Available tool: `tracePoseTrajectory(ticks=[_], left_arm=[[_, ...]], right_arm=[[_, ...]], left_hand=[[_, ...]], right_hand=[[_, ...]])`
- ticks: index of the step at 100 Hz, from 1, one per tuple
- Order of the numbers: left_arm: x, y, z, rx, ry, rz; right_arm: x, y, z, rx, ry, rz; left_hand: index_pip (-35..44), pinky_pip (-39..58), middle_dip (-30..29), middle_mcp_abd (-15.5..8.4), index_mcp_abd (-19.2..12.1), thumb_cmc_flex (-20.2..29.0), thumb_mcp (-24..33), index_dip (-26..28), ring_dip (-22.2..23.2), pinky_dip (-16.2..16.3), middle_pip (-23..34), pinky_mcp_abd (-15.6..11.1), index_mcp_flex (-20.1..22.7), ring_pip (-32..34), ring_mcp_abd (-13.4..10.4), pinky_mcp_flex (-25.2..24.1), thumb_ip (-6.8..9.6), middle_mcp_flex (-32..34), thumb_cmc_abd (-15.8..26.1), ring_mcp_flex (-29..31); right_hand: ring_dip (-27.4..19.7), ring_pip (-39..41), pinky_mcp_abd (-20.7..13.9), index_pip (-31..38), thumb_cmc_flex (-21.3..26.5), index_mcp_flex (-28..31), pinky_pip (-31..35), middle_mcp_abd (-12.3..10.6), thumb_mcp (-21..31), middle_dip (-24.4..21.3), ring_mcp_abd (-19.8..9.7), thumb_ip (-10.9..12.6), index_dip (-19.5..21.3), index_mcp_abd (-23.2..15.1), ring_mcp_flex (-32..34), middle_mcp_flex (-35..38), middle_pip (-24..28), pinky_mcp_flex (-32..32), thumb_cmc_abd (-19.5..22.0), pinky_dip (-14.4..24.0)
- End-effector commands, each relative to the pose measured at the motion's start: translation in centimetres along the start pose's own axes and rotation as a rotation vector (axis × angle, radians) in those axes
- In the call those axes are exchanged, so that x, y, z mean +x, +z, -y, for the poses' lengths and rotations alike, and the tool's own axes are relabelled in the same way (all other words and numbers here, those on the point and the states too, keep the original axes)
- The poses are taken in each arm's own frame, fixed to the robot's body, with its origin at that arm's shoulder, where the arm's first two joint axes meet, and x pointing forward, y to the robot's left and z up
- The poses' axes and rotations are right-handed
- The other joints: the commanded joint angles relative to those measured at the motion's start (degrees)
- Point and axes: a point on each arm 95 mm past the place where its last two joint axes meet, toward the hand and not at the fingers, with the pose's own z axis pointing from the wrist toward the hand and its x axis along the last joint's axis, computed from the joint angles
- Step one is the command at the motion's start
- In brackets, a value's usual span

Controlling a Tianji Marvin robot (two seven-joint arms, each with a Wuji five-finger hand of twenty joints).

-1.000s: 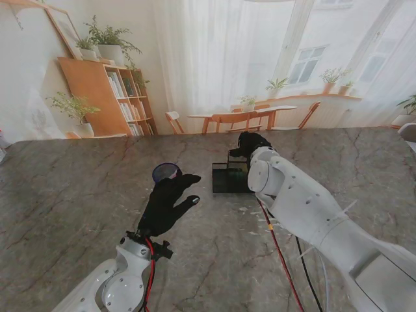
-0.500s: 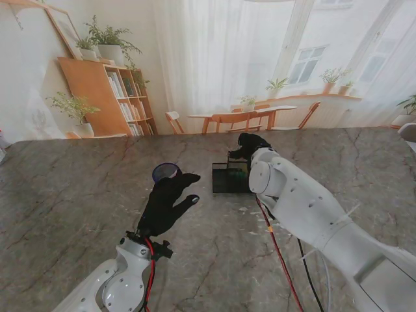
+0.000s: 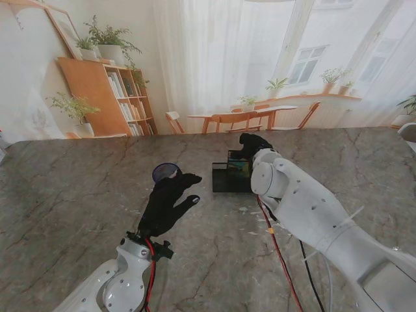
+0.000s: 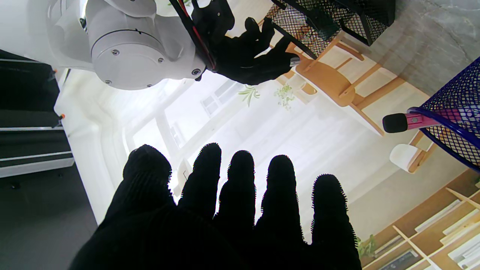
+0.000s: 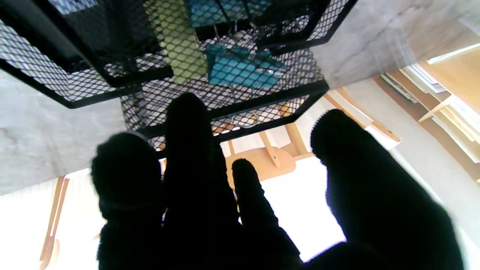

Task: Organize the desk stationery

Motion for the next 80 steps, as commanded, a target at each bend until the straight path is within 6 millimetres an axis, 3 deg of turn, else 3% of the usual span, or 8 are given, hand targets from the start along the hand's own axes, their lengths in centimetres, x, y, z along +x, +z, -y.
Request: tracePoseTrajectory(ticks=[1,42,80], left_arm=[[0.2,-0.1,-0.3,-0.002,-0.011,-0.003],[0.3,-0.1,-0.4,0.001,-0.013,-0.004],[0.3,-0.1,-0.3,0.009,-0.011,-0.006]], right_arm=[[-0.1,-0.3,0.0,0.007,0.005,-0.006],[0.3,-1.7,-1.4,-0.035,0.037,-0.042],[0.3,-4.4,-5.0,-0.132,0.048,-0.146]], left_hand=[[0.8,-1.2,0.5,-1.5,-1.5,0.5,-0.9,0.5,0.4,-0.2,0.0,0.2,0.8,0.5,-1.1,0.0,2.13,0.6,4.1,0.9],[0.8,-1.2,0.4,-1.5,-1.4,0.5,-0.9,0.5,0.4,-0.2,0.0,0.2,0.7,0.5,-1.1,-0.1,2.14,0.5,4.1,0.9],[0.7,-1.3,0.4,-1.5,-1.5,0.5,-0.9,0.5,0.3,-0.2,-0.1,0.1,0.7,0.4,-1.1,-0.1,2.13,0.4,4.1,0.8]], right_hand=[[0.7,1.1,1.9,-0.9,-0.8,-0.3,3.1,0.7,-1.0,-0.4,1.7,1.5,-0.8,0.3,0.1,-2.2,-3.7,0.6,0.7,1.0],[0.7,1.3,2.9,0.0,-1.6,1.8,3.1,1.1,-2.3,-0.3,2.5,1.6,-0.9,-0.8,0.0,-1.3,-4.4,0.2,1.5,2.0],[0.8,-1.7,5.7,0.1,-3.3,1.2,0.9,0.8,-4.5,-0.3,5.1,1.7,-1.8,-5.5,-5.2,-2.5,-7.4,-6.2,2.9,4.4]])
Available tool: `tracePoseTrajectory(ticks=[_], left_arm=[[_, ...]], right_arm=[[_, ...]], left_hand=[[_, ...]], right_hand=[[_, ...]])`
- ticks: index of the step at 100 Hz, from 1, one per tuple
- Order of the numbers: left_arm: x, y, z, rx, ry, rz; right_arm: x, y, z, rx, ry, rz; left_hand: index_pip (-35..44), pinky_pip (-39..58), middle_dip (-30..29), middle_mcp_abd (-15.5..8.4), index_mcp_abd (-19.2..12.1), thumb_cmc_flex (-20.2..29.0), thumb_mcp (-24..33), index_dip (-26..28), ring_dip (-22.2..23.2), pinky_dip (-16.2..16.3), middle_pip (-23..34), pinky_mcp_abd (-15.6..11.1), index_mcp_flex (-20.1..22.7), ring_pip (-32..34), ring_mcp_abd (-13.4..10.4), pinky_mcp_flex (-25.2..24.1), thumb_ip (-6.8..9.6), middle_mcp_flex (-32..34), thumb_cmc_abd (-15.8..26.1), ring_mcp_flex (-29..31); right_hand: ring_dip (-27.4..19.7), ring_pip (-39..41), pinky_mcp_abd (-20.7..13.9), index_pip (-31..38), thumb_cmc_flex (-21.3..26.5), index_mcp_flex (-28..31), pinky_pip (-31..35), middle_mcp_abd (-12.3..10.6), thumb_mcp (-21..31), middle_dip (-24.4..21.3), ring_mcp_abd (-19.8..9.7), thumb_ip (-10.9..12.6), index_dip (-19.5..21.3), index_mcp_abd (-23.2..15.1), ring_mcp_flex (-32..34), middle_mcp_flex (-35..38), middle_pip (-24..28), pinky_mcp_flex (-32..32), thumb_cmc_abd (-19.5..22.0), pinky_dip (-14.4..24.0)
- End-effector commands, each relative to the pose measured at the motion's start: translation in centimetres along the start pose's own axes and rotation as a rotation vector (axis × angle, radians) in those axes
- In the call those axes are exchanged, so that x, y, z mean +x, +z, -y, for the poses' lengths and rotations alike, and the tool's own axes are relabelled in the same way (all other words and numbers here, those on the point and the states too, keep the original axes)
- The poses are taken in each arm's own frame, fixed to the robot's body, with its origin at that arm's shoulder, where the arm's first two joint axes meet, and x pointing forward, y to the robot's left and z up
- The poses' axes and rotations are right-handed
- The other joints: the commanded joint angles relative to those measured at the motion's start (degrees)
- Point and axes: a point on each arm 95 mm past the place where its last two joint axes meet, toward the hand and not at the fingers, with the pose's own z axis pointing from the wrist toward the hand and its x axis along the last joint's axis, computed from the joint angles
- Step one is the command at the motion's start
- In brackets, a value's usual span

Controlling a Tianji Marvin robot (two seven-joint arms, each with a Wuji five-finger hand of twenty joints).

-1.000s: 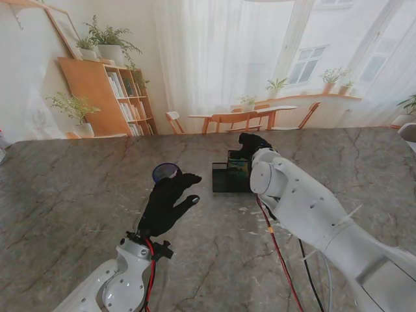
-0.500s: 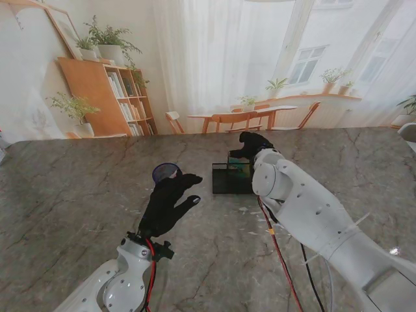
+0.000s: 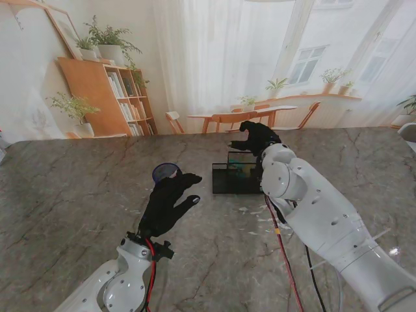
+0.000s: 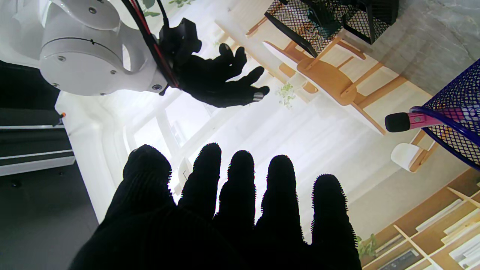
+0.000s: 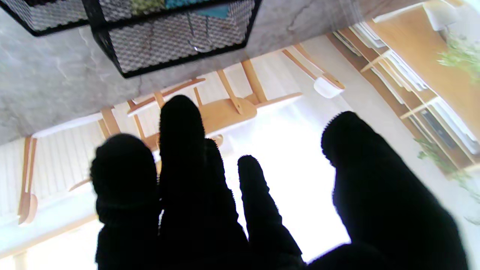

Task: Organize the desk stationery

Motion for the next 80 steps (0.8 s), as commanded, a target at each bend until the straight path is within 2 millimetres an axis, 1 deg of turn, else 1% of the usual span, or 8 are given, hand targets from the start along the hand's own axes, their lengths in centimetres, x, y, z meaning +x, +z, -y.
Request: tracePoseTrajectory(ticks=[1,12,20,30,39,49,68,80], left_arm=[[0.2,-0.1,-0.2,0.003,-0.009,-0.003],[0.3,-0.1,-0.2,0.003,-0.006,-0.006],[0.3,-0.1,-0.3,0.004,-0.005,-0.008],[0.3,-0.2,-0.2,0.006,0.001,-0.008],[0.3,-0.3,-0.1,0.009,0.008,-0.007],[0.4,-0.4,0.0,0.018,0.014,0.0],[0.7,-0.5,0.1,0.018,0.027,-0.006],[0.9,-0.4,0.0,0.009,0.029,-0.018]], right_arm=[[0.1,-0.4,-1.0,-0.013,-0.006,-0.032],[0.1,-1.5,-2.0,-0.036,-0.023,-0.096],[0.0,-2.6,-2.7,-0.051,-0.031,-0.137],[0.0,-4.1,-3.2,-0.078,-0.026,-0.184],[0.1,-5.7,-3.1,-0.108,-0.018,-0.22],[0.0,-7.8,-2.3,-0.131,-0.007,-0.256],[-0.5,-11.2,0.0,-0.138,-0.004,-0.335],[-1.4,-12.7,1.8,-0.132,-0.019,-0.369]], left_hand=[[0.7,-1.3,0.4,-1.5,-1.5,0.5,-0.9,0.5,0.3,-0.2,-0.1,0.1,0.7,0.4,-1.1,-0.1,2.13,0.4,4.1,0.8],[0.7,-1.3,0.4,-1.4,-1.4,0.4,-1.0,0.5,0.3,-0.2,-0.1,0.3,0.6,0.3,-1.1,-0.1,2.12,0.4,4.1,0.8],[0.6,-1.3,0.3,-1.4,-1.5,0.4,-0.9,0.4,0.3,-0.2,-0.1,0.3,0.5,0.3,-1.1,-0.1,2.14,0.3,4.1,0.7],[0.5,-1.4,0.3,-1.4,-1.4,0.3,-0.9,0.4,0.2,-0.2,-0.1,0.3,0.4,0.2,-1.2,-0.1,2.13,0.4,4.1,0.6],[0.5,-1.4,0.3,-1.4,-1.4,0.4,-0.9,0.4,0.2,-0.2,-0.2,0.4,0.3,0.2,-1.1,-0.1,2.14,0.3,4.1,0.6],[0.4,-1.5,0.2,-1.4,-1.3,0.3,-0.9,0.3,0.1,-0.3,-0.2,0.4,0.2,0.1,-1.2,-0.1,2.15,0.1,4.1,0.5],[0.3,-1.5,0.1,-1.4,-1.4,0.2,-1.0,0.2,0.0,-0.3,-0.3,0.9,0.1,0.0,-1.2,0.0,2.15,0.1,3.9,0.4],[-0.3,-1.4,-0.1,-1.7,-1.8,0.1,-1.0,-0.1,-0.1,-0.2,-0.5,2.2,-1.0,-0.1,-1.2,0.3,2.17,-0.2,3.6,0.4]], right_hand=[[0.8,-1.5,2.5,0.0,-1.6,-0.2,0.5,0.1,-1.2,-0.1,2.2,1.7,-1.7,-1.7,-2.1,-1.6,-2.1,-1.9,1.4,2.1],[0.5,-7.9,5.2,-0.7,-3.9,-2.2,-3.0,-0.4,-1.1,-0.4,4.5,1.6,-2.8,-4.3,-8.8,-3.9,-5.6,-9.8,2.0,5.6],[1.2,-14.3,7.6,-1.0,-5.7,-3.6,-8.6,-1.2,-0.5,-0.5,5.9,1.3,-3.4,-5.6,-16.2,-6.5,-8.8,-20.6,2.5,9.8],[-0.3,-21.6,9.1,-1.3,-7.3,-4.6,-13.4,-2.6,-0.4,-1.4,6.7,1.3,-3.7,-6.4,-23.2,-9.2,-12.1,-31.4,3.3,10.3],[-2.2,-29.8,9.9,-2.3,-9.3,-6.2,-19.3,-4.2,-0.2,-2.5,6.0,1.2,-4.2,-6.8,-30.0,-11.6,-15.6,-40.8,4.5,8.2],[-4.1,-36.9,8.2,-3.5,-10.8,-7.9,-23.3,-5.6,-0.2,-3.8,4.8,1.1,-4.7,-7.5,-34.8,-13.5,-18.6,-46.4,5.6,5.6],[-5.3,-44.3,2.8,-4.0,-12.8,-9.0,-30.2,-9.1,-0.5,-4.9,0.3,1.0,-4.9,-10.3,-37.1,-13.8,-21.6,-50.1,6.9,0.3],[-5.3,-46.8,0.4,-3.3,-11.3,-8.1,-33.8,-11.3,-0.3,-4.7,-2.4,1.2,-4.6,-12.1,-36.7,-12.4,-22.1,-50.8,6.5,-1.7]])
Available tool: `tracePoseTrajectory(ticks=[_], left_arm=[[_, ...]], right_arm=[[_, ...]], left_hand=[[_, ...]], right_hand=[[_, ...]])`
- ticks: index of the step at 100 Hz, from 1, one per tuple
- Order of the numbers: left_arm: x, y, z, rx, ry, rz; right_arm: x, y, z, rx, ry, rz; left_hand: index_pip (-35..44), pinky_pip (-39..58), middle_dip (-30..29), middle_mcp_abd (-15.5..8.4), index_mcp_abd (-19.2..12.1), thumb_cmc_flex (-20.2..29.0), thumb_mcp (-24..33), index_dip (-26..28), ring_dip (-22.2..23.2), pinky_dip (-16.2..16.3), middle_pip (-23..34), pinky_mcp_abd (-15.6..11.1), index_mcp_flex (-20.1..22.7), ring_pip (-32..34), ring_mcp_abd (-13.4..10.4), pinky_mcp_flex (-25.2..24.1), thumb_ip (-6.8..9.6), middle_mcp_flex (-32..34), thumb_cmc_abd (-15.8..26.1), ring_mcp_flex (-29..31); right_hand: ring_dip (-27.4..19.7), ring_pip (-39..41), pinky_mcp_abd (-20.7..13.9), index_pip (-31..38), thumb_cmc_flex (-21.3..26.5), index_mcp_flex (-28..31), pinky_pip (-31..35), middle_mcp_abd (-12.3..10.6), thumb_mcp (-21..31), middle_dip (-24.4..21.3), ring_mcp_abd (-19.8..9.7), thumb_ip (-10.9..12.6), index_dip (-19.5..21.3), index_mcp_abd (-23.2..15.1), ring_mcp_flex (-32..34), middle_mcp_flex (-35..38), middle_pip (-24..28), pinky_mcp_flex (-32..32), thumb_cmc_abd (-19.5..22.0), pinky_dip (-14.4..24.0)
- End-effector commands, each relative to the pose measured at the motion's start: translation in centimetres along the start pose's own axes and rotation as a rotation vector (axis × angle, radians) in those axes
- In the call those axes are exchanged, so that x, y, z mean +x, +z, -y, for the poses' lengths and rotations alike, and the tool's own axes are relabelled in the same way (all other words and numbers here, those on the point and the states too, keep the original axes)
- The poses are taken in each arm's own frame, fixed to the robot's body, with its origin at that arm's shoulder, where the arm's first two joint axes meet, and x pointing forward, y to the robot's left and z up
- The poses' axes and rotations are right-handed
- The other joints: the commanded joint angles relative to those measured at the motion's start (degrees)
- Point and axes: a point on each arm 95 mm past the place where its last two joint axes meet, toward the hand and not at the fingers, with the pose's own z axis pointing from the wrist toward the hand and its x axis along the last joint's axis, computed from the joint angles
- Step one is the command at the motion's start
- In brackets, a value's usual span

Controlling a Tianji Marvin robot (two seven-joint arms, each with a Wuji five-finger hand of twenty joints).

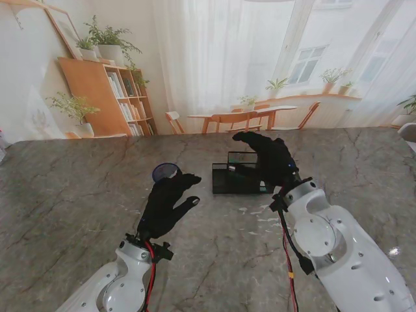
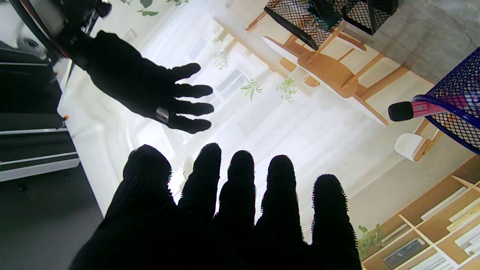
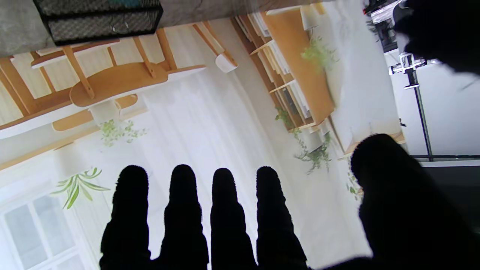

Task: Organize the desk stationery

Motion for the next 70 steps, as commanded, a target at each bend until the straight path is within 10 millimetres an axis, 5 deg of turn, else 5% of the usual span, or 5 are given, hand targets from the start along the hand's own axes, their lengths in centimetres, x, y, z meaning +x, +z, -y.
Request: tracePoseTrajectory(ticks=[1,27,70], left_arm=[[0.4,0.0,-0.2,-0.007,-0.003,-0.012],[1.2,0.4,1.2,-0.046,0.054,-0.048],[2.0,3.0,6.9,-0.225,0.284,-0.024]], right_arm=[[-0.5,-1.4,1.8,0.042,-0.01,0.017],[-2.1,-5.1,4.6,0.051,-0.047,0.068],[-4.0,-6.9,6.0,0.065,0.015,0.183]], left_hand=[[-0.3,-1.4,-0.1,-1.7,-1.8,0.1,-1.0,-0.1,-0.1,-0.2,-0.5,1.9,-1.0,-0.1,-1.2,0.3,2.17,-0.2,3.6,0.4],[-3.7,0.5,-1.2,-2.8,-2.7,-1.4,-1.0,-1.8,-1.4,0.3,-1.8,6.8,-7.5,-1.6,-1.4,2.0,2.45,-3.3,0.6,-1.2],[-9.6,-0.8,-5.9,-0.3,-2.0,-13.2,0.0,-7.1,-5.1,-4.6,-5.0,13.3,-20.9,-4.1,2.2,1.8,3.57,-15.5,-6.9,-10.1]], right_hand=[[-0.5,-2.0,-2.3,-0.4,-0.2,-1.7,-2.8,-1.8,0.2,-0.5,-2.4,1.2,-1.0,-1.8,-0.6,0.0,-2.1,-1.8,0.7,-1.6],[0.5,-2.0,-6.1,1.8,2.6,0.8,-4.5,-6.0,1.1,1.1,-6.8,1.5,0.3,-5.9,4.0,4.2,-0.9,4.2,-2.4,-1.8],[2.7,0.7,-6.1,3.4,3.7,3.5,-3.0,-5.9,0.9,2.7,-7.0,1.4,0.8,-6.1,6.9,7.9,0.2,7.4,-3.3,1.3]])
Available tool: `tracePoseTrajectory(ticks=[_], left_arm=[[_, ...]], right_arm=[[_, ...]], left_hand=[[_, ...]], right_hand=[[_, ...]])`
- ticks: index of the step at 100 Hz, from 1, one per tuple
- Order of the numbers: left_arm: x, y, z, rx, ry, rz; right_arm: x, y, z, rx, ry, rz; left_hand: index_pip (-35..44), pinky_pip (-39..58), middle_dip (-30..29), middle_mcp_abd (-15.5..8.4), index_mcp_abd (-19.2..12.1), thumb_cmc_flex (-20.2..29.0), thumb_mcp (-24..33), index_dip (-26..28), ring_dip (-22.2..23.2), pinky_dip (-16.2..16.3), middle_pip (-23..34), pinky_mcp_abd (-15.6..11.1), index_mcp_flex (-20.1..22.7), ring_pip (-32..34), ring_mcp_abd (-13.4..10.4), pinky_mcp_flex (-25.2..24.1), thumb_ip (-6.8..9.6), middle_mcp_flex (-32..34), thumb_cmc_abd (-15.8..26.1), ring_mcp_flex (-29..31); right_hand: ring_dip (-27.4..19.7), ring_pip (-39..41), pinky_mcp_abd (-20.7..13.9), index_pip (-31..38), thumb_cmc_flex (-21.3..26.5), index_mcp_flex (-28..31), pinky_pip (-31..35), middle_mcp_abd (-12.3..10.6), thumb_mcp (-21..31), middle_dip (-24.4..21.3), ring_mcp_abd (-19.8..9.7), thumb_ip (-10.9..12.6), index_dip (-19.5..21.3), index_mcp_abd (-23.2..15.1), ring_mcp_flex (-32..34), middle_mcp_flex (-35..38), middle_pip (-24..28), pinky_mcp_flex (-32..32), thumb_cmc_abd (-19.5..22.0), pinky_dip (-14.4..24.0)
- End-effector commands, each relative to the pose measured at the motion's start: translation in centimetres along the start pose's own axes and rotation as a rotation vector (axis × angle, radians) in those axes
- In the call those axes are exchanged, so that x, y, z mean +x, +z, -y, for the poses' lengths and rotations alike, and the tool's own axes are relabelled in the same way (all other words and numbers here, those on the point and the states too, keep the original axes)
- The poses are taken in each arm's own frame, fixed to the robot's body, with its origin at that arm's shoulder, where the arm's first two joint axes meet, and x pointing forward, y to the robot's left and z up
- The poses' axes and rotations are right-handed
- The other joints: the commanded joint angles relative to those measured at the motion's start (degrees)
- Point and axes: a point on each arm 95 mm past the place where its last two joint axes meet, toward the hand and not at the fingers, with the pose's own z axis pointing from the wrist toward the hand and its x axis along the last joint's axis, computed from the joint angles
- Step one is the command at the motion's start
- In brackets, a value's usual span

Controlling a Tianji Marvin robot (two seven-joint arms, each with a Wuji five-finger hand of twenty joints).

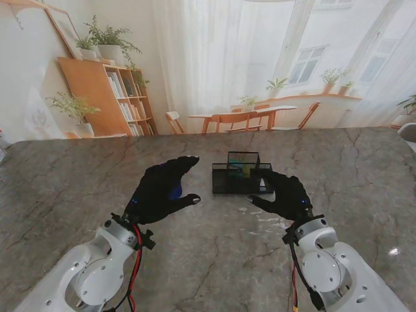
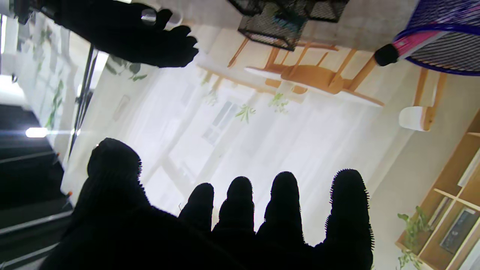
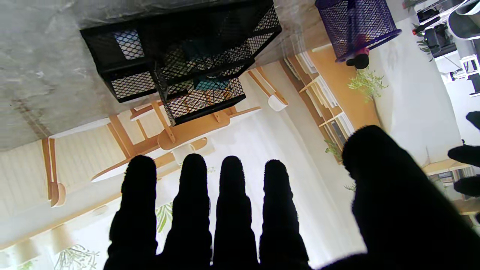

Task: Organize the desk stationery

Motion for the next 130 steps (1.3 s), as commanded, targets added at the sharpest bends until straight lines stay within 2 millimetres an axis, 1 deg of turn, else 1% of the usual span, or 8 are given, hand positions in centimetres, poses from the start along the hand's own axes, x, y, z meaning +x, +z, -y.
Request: tracePoseTrajectory(ticks=[1,18,36,44,65,80,89,130], left_arm=[[-0.7,0.3,0.9,-0.009,0.041,-0.001],[-3.1,1.1,1.8,-0.154,0.191,0.036],[-5.6,2.7,2.2,-0.265,0.329,0.063],[-6.5,3.7,2.2,-0.305,0.347,0.087],[-9.2,6.7,1.8,-0.406,0.349,0.141],[-10.9,8.3,1.2,-0.467,0.358,0.154],[-11.7,8.9,0.9,-0.495,0.374,0.159],[-14.7,10.2,-0.9,-0.6,0.433,0.178]], right_arm=[[-0.3,-0.1,0.4,0.017,0.014,0.009],[-0.1,0.1,0.5,0.012,0.05,0.0],[0.0,0.1,0.5,0.002,0.065,-0.015],[0.1,0.1,0.5,-0.007,0.072,-0.017],[0.1,0.2,0.5,-0.022,0.078,-0.014],[0.1,0.1,0.5,-0.022,0.079,-0.006],[0.1,0.1,0.5,-0.022,0.078,-0.004],[0.1,0.3,0.7,-0.005,0.079,-0.004]], left_hand=[[-1.5,-0.8,-2.2,0.5,-0.5,-2.8,0.3,-1.2,-1.4,-2.4,-1.0,2.3,-3.2,-1.2,0.7,-1.1,3.59,-3.0,-2.0,-3.0],[-2.5,-2.7,-3.5,1.9,1.2,-4.2,0.3,-3.8,-2.7,-4.4,-1.8,3.5,-3.3,-1.8,2.6,-2.8,3.64,-7.7,-3.5,-7.4],[-1.4,-0.9,-1.9,4.2,12.8,-5.3,0.4,-3.8,-2.1,-4.8,-0.7,3.2,-3.3,-0.4,3.1,-2.6,3.72,-9.0,-3.1,-8.2],[-0.8,-0.4,-1.3,5.4,14.5,-5.0,0.5,-3.2,-1.9,-5.0,-0.5,2.4,-3.2,-0.2,3.2,-2.8,3.78,-8.8,-3.3,-8.2],[-0.7,0.2,-0.9,7.1,16.4,-4.7,0.5,-2.7,-1.5,-5.5,-0.5,1.5,-3.4,0.3,3.9,-2.7,3.75,-8.2,-3.6,-8.0],[-1.7,0.6,-1.0,7.9,17.3,-4.4,0.6,-3.7,-1.2,-5.6,-0.9,2.2,-3.3,0.5,4.5,-3.0,3.81,-8.5,-3.2,-8.2],[-2.6,1.4,-1.1,8.4,17.9,-4.2,0.5,-5.6,-0.9,-5.8,-0.9,2.8,-2.8,0.8,5.1,-3.4,3.79,-8.8,-3.3,-8.5],[-1.7,5.5,-0.6,10.0,19.4,-5.1,0.4,-6.1,0.2,-5.3,-0.6,4.9,-2.8,2.3,5.7,-3.3,3.86,-8.9,-2.7,-8.0]], right_hand=[[1.1,0.6,-1.0,0.6,0.5,0.9,1.0,-0.8,0.1,1.1,-1.4,1.4,0.8,-0.9,0.9,0.6,0.8,0.3,-1.0,1.4],[1.7,1.3,-0.2,1.0,0.5,1.7,1.3,-0.8,-0.1,1.6,-1.4,1.3,0.9,-0.8,1.4,1.5,0.9,0.4,-0.7,2.7],[2.1,1.8,0.2,1.2,0.6,2.1,1.5,-0.7,-0.2,2.0,-1.5,1.4,1.0,-0.9,1.8,2.1,1.1,0.6,-0.5,3.7],[2.3,2.1,0.4,1.4,0.7,2.3,1.7,-0.6,-0.2,2.1,-1.5,1.4,1.0,-0.8,2.1,2.3,1.2,0.6,-0.4,4.2],[2.8,3.0,0.6,1.8,1.0,2.9,2.1,-0.5,-0.4,2.7,-1.4,1.4,1.2,-0.6,2.4,3.1,1.7,0.9,0.0,5.3],[3.0,3.3,0.8,2.0,1.1,3.1,2.1,-0.3,-0.6,2.9,-1.3,1.4,1.2,-0.5,2.4,3.4,2.0,0.7,0.2,5.7],[3.1,3.5,0.9,2.1,1.2,3.4,2.1,-0.1,-0.7,3.1,-1.3,1.4,1.3,-0.4,2.5,3.6,2.1,0.8,0.3,6.0],[3.2,4.0,1.3,2.3,1.5,3.8,2.2,0.2,-1.2,3.8,-1.1,1.5,1.4,-0.2,3.0,5.2,2.9,1.0,1.3,6.7]])
